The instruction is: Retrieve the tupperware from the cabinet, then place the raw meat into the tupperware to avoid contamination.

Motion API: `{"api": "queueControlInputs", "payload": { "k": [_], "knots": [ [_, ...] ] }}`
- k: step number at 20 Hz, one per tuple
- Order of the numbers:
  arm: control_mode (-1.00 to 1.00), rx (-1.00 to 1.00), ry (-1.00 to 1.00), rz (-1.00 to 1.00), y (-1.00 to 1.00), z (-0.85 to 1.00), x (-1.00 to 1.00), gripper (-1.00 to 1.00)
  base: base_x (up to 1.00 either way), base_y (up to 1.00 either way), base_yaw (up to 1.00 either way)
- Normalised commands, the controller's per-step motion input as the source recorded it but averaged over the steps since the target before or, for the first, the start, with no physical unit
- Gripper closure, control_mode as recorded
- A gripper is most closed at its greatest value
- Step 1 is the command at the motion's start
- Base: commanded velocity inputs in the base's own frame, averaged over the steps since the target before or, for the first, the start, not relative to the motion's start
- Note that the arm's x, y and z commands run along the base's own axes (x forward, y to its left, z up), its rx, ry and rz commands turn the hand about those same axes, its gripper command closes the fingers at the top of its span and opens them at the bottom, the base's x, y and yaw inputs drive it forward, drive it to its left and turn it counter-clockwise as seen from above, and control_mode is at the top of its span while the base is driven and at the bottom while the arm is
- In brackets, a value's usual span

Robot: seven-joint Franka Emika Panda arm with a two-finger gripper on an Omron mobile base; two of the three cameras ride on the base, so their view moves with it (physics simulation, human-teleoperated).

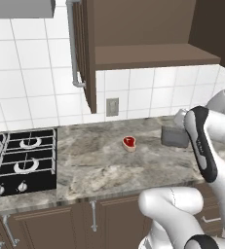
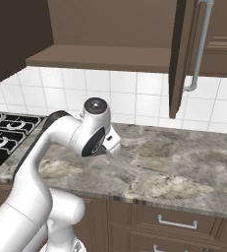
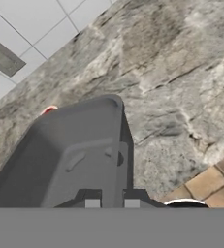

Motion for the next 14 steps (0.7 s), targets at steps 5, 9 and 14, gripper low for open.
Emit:
{"api": "queueControlInputs", "payload": {
  "k": [5, 9, 14],
  "knots": [
    [-1.00, -0.02, 0.00, 0.00, -0.19, -0.48, 0.35, 1.00, 0.00, 0.00, 0.00],
    [-1.00, -0.04, 0.00, 0.02, -0.06, -0.45, 0.42, 1.00, 0.00, 0.00, 0.00],
    [-1.00, -0.03, 0.00, 0.01, -0.09, -0.46, 0.50, 1.00, 0.00, 0.00, 0.00]
  ]
}}
